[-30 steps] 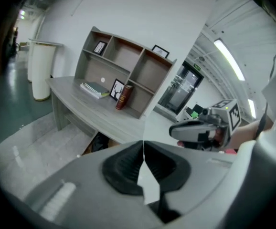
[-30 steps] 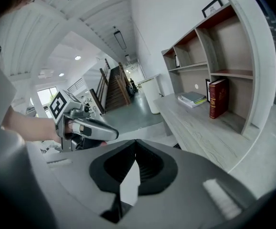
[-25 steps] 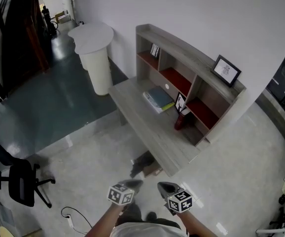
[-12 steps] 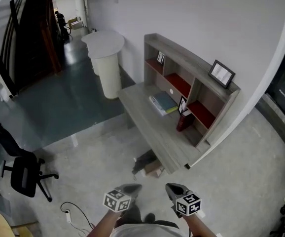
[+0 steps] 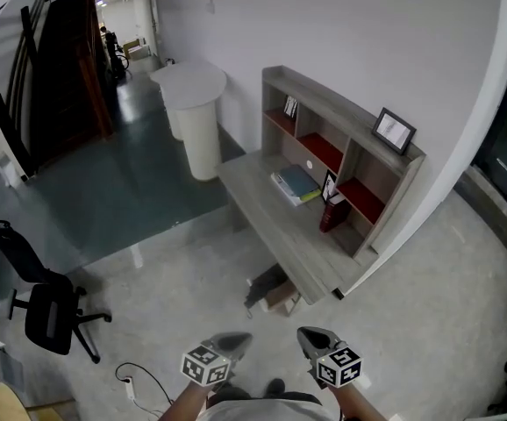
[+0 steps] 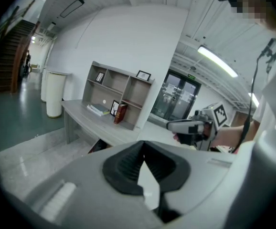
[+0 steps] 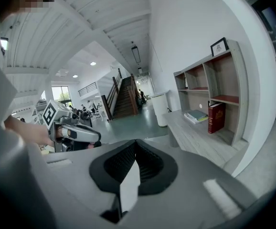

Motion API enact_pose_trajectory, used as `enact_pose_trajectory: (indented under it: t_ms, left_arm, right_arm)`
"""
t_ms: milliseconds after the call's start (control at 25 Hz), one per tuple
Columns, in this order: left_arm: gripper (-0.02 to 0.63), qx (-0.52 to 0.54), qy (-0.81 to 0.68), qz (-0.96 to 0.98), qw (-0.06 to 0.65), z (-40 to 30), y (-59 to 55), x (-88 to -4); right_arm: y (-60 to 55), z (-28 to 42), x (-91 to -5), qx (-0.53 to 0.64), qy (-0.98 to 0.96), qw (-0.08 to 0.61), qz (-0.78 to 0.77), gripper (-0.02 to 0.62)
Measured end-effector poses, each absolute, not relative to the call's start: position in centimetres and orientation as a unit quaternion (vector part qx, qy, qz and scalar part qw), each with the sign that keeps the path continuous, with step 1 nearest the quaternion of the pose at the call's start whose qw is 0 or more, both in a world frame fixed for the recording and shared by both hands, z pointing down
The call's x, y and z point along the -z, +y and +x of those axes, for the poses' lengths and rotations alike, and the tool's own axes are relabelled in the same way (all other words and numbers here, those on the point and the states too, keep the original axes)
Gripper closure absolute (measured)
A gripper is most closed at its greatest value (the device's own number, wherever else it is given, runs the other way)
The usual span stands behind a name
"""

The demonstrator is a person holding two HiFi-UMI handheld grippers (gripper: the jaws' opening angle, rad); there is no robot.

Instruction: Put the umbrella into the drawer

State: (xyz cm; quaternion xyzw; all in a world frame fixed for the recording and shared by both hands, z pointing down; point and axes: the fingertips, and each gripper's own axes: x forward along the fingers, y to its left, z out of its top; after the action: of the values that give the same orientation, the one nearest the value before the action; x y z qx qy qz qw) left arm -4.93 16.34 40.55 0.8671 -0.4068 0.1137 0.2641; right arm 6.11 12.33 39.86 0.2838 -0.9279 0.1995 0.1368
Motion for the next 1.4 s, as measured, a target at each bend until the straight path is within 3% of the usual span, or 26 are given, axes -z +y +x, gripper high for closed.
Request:
enact_pose_trajectory:
  t_ms: [520,1400]
  left_arm:
    - [0.606,-0.099,-0.391,0.876,0.264,-11.1,20.0,-39.4]
    - [0.606,-0.104,-0.378,0.881,0.265,-12.4,19.9,-39.7]
  right_arm:
    - [16.7,2.7,-38.0,-0.189,-0.920,0.107,0.326,0.591]
    - [17.2,1.9,-38.7,-0.206,-0.908,0.096,0.353,0.591]
